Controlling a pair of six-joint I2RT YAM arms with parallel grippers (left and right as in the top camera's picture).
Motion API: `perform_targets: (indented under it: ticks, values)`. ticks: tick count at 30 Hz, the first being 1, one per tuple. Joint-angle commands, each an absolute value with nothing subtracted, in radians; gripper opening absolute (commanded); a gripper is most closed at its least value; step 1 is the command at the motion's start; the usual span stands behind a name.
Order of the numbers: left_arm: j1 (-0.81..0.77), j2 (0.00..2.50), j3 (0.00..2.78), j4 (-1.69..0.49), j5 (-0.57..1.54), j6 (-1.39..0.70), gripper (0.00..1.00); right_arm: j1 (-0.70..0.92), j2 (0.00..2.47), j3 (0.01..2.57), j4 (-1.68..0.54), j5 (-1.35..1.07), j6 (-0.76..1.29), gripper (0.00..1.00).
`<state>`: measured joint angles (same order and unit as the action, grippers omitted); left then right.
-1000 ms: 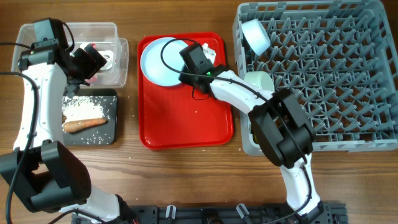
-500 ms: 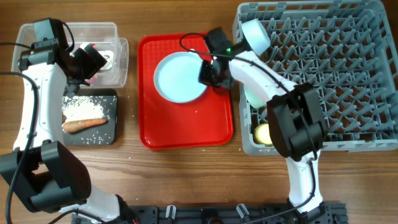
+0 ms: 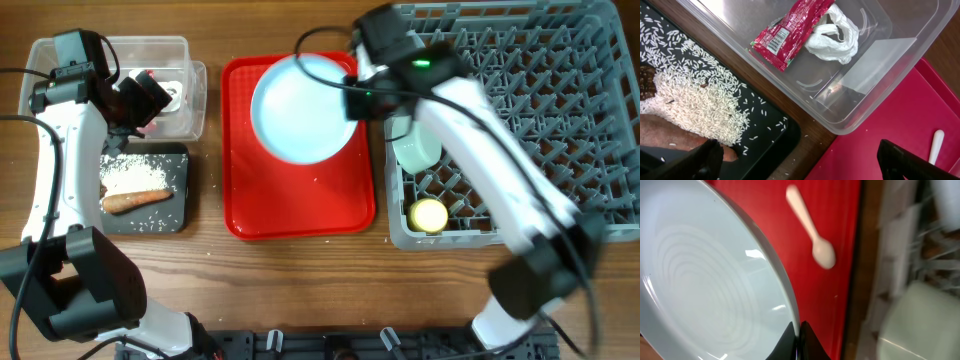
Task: Sort waste into correct bins and load items into the dishwasher rack
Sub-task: 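Lift the white plate and stand it upright in the dish rack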
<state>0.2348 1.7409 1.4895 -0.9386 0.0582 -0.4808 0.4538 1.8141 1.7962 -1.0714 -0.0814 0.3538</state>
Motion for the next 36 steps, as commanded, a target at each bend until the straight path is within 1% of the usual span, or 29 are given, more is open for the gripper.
perform_targets:
  ticks: [1,2,3,5,8,12,15,16,19,22,27,36]
  values:
    - [0.233,1.734,1.486,-0.936,0.059,-0.479,1.0,0.338,1.655,1.82,-1.1,0.078,0.341,0.04]
    - [0.233,1.734,1.486,-0.936,0.059,-0.48,1.0,0.297,1.635,1.82,-1.114,0.119,0.341,0.04]
    - [0.233,1.734,1.486,-0.936,0.059,-0.48,1.0,0.23,1.619,1.819,-1.141,0.224,0.341,0.04]
    - [0.233,1.734,1.486,-0.936,0.059,-0.48,1.0,0.16,1.62,1.818,-1.175,0.353,0.344,0.04]
    - [0.233,1.734,1.486,-0.936,0.059,-0.48,1.0,0.075,1.627,1.8,-1.19,0.46,0.344,0.04]
    - [0.233,1.734,1.486,-0.936,0.059,-0.479,1.0,0.053,1.645,1.783,-1.187,0.683,0.374,0.04]
    - [0.233,1.734,1.486,-0.936,0.059,-0.48,1.0,0.053,1.664,1.782,-1.152,0.765,0.365,0.04]
    - [0.233,1.734,1.486,-0.936,0.059,-0.479,1.0,0.053,1.676,1.782,-1.13,0.793,0.331,0.04]
    - [0.233,1.734,1.486,-0.936,0.059,-0.48,1.0,0.053,1.705,1.782,-1.048,0.797,0.186,0.04]
    - [0.233,1.734,1.486,-0.936,0.059,-0.479,1.0,0.053,1.75,1.782,-0.914,0.797,-0.004,0.04]
    - [0.233,1.734,1.486,-0.936,0.059,-0.48,1.0,0.059,1.822,1.782,-0.77,0.796,-0.213,0.04]
    - [0.233,1.734,1.486,-0.936,0.059,-0.48,1.0,0.108,1.954,1.779,-0.783,0.793,-0.237,0.04]
